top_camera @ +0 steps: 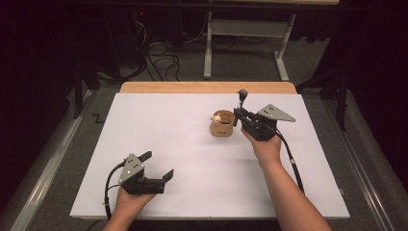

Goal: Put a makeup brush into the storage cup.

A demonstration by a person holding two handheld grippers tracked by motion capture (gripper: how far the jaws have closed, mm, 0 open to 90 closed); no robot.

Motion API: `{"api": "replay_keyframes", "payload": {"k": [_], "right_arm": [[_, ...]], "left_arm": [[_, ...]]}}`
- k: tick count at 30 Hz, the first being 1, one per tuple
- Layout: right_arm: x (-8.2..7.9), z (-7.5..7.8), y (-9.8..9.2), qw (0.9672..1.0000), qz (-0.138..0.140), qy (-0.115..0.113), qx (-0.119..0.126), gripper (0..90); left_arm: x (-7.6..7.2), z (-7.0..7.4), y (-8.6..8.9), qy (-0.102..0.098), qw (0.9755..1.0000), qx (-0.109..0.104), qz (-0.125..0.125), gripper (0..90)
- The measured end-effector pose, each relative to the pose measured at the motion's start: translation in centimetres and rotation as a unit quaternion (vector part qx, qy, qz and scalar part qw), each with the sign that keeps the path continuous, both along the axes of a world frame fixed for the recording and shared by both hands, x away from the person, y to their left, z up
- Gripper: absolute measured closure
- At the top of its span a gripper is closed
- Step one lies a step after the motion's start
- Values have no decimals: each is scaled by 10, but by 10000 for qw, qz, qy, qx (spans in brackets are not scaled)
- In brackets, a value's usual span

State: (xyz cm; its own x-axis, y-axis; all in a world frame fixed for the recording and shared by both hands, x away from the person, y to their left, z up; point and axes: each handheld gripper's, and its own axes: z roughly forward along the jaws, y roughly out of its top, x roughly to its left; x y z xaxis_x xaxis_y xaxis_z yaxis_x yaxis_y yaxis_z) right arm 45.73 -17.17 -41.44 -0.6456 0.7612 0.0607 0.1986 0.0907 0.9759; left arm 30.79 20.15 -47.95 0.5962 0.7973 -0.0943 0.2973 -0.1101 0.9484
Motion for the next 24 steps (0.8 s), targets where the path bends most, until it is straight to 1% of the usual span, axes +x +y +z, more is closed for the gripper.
{"api": "replay_keyframes", "payload": {"k": [5,8,9,14,16,17,19,22,24], "right_arm": [[9,5,9,9999,-45,-96,-39,801],[14,5,14,9999,-61,-59,-77,801],[16,5,15,9999,-84,-85,-93,801],[24,2,21,9998,-120,-54,-155,801],[27,1,24,9998,-108,-64,-164,801],[28,1,25,9998,-121,-23,-158,801],[30,-1,28,9997,-143,-23,-207,801],[33,-4,30,9997,-172,19,-168,801],[35,-6,31,9996,-193,11,-197,801]], "left_arm": [[-1,0,-1,13,10000,-10,-30,4],[-1,0,-1,10,10000,-9,-60,5],[-2,0,-1,15,10000,-11,-66,5],[-1,0,1,45,9999,-98,-23,5],[-1,0,2,37,9999,-115,-18,5],[-2,1,2,32,9999,-104,-30,5],[-2,1,3,24,9999,-130,-31,5],[-2,1,4,25,9999,-135,-22,5],[-2,1,4,15,9999,-146,-25,5]]}}
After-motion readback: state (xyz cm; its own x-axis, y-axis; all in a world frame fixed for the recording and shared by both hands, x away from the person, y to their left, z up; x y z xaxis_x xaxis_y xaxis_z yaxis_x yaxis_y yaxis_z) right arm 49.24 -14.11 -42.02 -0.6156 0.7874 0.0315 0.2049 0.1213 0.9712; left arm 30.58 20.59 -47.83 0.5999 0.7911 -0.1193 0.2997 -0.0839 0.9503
